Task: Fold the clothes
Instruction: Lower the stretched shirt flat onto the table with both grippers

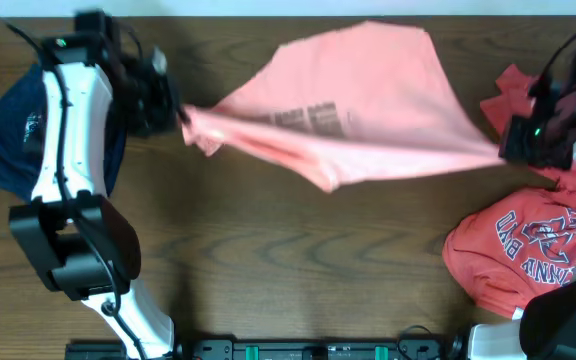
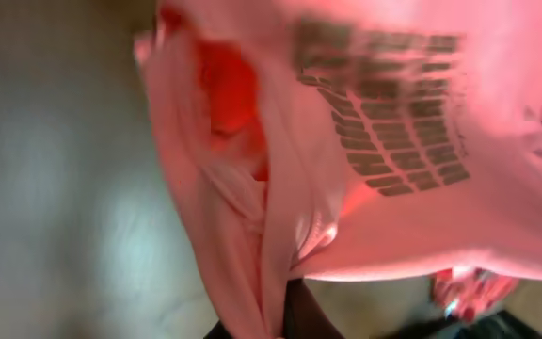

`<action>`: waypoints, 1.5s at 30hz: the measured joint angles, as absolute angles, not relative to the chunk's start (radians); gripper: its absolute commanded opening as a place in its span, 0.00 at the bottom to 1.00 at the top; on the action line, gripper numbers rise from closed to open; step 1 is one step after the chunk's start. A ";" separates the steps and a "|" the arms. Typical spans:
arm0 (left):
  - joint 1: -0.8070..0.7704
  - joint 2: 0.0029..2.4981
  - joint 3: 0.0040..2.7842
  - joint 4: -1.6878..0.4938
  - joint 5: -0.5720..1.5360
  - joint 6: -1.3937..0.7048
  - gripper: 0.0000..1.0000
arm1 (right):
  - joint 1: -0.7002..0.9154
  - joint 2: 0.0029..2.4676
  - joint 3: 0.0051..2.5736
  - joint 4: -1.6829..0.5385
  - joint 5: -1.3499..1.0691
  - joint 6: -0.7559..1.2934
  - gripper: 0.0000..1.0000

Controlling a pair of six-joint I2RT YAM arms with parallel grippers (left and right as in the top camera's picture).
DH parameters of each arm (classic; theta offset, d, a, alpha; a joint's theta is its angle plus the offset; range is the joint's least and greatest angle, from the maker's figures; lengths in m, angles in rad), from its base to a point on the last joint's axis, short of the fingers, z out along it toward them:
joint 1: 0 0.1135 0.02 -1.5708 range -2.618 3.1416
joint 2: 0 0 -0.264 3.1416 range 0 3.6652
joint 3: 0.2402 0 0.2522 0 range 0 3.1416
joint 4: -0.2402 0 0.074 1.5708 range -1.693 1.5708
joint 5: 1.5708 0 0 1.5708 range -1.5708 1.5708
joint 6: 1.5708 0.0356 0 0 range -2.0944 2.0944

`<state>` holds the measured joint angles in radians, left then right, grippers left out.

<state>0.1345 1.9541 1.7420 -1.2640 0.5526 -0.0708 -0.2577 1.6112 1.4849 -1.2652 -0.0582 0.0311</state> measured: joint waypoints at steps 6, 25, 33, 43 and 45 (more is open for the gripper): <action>0.134 1.955 1.525 -1.279 0.537 -0.026 0.06 | -0.258 1.611 1.381 -1.305 -0.014 0.031 0.01; 0.175 1.955 1.505 -1.277 0.480 -0.055 0.13 | -0.258 1.611 1.352 -1.294 0.024 0.031 0.01; 0.134 1.955 1.505 -1.474 0.490 -0.056 0.27 | -0.258 1.611 1.352 -1.316 0.037 0.031 0.01; 0.124 1.955 1.505 -1.502 0.461 -0.057 0.31 | -0.258 1.611 1.351 -1.321 0.041 0.031 0.01; 0.097 1.955 1.505 -1.488 0.464 -0.059 0.31 | -0.258 1.611 1.352 -1.313 0.041 0.031 0.01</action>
<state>0.0975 1.9549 1.5055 -1.4876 0.4644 -0.0593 -0.2577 1.6112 1.3518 -1.3128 0.0410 0.0307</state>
